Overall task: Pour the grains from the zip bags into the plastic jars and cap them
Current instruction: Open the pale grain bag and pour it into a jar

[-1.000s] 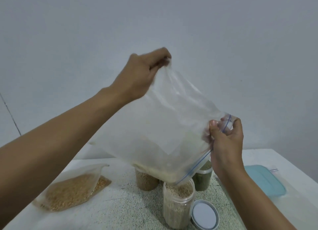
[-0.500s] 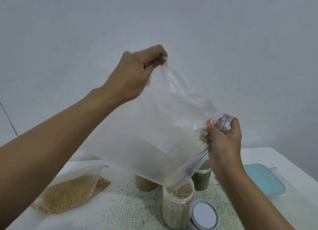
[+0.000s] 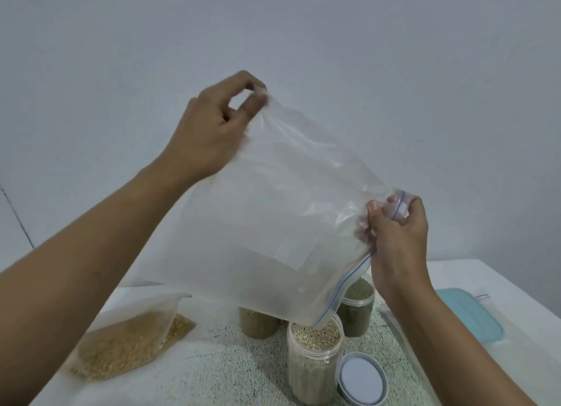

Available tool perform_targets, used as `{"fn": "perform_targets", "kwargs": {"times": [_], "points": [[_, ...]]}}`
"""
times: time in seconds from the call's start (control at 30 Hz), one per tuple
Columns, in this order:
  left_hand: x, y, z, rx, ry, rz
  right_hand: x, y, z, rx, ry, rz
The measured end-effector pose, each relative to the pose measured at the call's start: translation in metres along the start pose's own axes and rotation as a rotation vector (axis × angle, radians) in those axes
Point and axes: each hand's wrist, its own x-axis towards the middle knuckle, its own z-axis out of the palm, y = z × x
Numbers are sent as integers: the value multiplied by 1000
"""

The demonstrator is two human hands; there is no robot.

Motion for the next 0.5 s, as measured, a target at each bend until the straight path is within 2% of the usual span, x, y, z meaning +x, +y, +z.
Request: {"fn": "perform_targets", "kwargs": {"times": [0.1, 0.27, 0.4, 0.5], "points": [[3, -1, -14, -141, -117, -187, -2, 4, 1, -22, -22, 3], [3, -20, -37, -297, -440, -393, -6, 13, -1, -5, -51, 12], [-9, -42, -52, -466, -552, -425, -4, 16, -6, -8, -80, 25], [-29, -54, -57, -505, -546, -417, -2, 18, -11, 44, -85, 38]]}}
